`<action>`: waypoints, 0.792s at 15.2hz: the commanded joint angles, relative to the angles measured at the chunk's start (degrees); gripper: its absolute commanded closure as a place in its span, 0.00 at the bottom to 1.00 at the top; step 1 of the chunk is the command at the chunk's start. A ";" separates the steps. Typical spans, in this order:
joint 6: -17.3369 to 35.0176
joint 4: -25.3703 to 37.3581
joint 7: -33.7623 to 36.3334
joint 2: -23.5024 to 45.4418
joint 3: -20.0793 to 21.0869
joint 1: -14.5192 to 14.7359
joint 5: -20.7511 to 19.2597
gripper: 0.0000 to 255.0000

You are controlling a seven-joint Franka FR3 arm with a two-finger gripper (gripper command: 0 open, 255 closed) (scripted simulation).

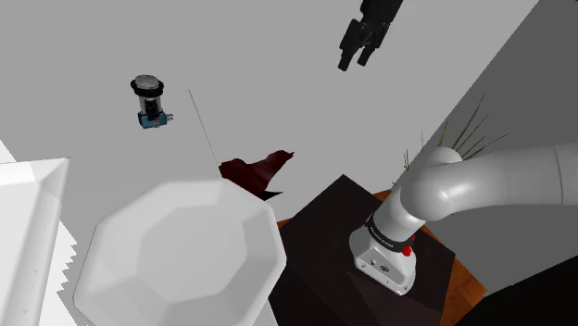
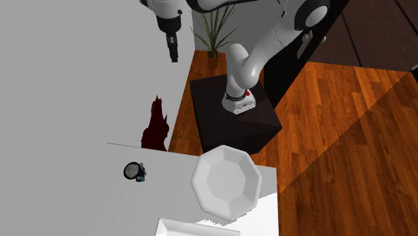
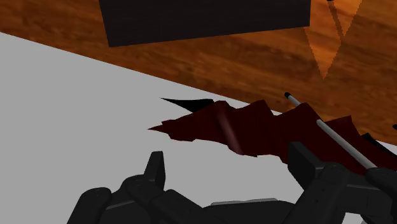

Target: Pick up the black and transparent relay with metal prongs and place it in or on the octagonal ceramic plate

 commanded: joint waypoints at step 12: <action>4.51 8.97 13.64 14.75 11.60 2.39 6.79 0.00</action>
